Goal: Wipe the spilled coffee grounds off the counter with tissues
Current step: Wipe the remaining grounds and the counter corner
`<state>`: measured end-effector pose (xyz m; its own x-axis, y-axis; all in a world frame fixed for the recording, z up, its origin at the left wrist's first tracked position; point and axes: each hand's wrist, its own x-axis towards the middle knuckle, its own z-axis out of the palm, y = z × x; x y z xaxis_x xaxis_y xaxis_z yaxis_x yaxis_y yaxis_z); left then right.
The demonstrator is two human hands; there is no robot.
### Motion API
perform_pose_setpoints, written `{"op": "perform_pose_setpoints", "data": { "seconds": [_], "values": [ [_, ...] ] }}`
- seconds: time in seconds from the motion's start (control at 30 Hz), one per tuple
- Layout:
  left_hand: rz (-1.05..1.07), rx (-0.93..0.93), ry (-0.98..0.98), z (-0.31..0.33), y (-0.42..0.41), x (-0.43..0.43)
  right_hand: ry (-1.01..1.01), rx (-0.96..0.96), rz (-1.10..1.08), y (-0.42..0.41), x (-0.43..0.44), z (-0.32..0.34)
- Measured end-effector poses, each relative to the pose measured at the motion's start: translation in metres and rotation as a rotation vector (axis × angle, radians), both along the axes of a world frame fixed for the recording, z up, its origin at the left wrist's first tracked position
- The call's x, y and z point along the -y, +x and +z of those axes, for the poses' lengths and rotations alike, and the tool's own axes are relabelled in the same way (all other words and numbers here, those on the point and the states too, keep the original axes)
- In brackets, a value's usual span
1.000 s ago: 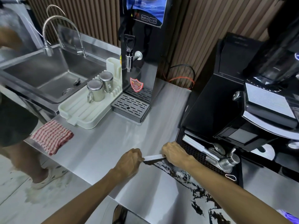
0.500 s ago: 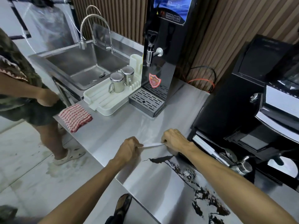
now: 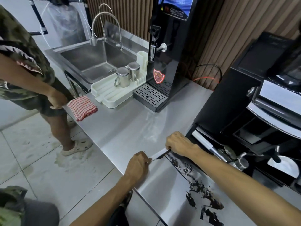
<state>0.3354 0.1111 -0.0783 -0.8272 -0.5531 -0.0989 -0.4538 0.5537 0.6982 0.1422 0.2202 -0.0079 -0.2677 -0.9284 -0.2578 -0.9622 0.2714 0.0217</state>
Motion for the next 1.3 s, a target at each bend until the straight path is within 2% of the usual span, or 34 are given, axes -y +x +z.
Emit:
{"op": "perform_pose_setpoints", "data": {
  "seconds": [0.13,0.33,0.5,0.7,0.83,0.9,1.0,1.1,1.3],
  "values": [
    [-0.051,0.005,0.030,-0.002,0.006,-0.019,0.007,0.001,-0.003,0.006,-0.011,0.002],
    [0.021,-0.126,-0.009,0.016,0.012,0.004,-0.063,0.038,-0.066,0.006,0.001,0.007],
    [0.078,-0.025,-0.081,0.023,-0.003,0.039,-0.092,-0.011,-0.088,0.009,0.024,-0.001],
    [-0.083,0.069,-0.216,0.015,-0.005,0.026,-0.031,-0.155,-0.007,0.011,0.016,-0.017],
    [-0.226,0.086,-0.354,0.006,0.004,-0.001,-0.014,-0.116,0.024,0.012,-0.003,-0.016],
    [-0.266,0.050,-0.316,-0.003,0.009,-0.005,0.001,-0.089,0.026,0.015,-0.010,-0.012],
    [-0.195,0.009,-0.256,-0.004,0.008,-0.002,-0.022,-0.063,-0.004,0.015,-0.015,-0.012],
    [-0.073,0.010,-0.244,0.007,0.000,0.004,-0.035,-0.131,-0.044,0.014,-0.014,-0.015],
    [-0.097,0.071,-0.256,0.006,-0.008,-0.004,0.004,-0.232,-0.044,0.036,-0.017,-0.007]
  ]
}}
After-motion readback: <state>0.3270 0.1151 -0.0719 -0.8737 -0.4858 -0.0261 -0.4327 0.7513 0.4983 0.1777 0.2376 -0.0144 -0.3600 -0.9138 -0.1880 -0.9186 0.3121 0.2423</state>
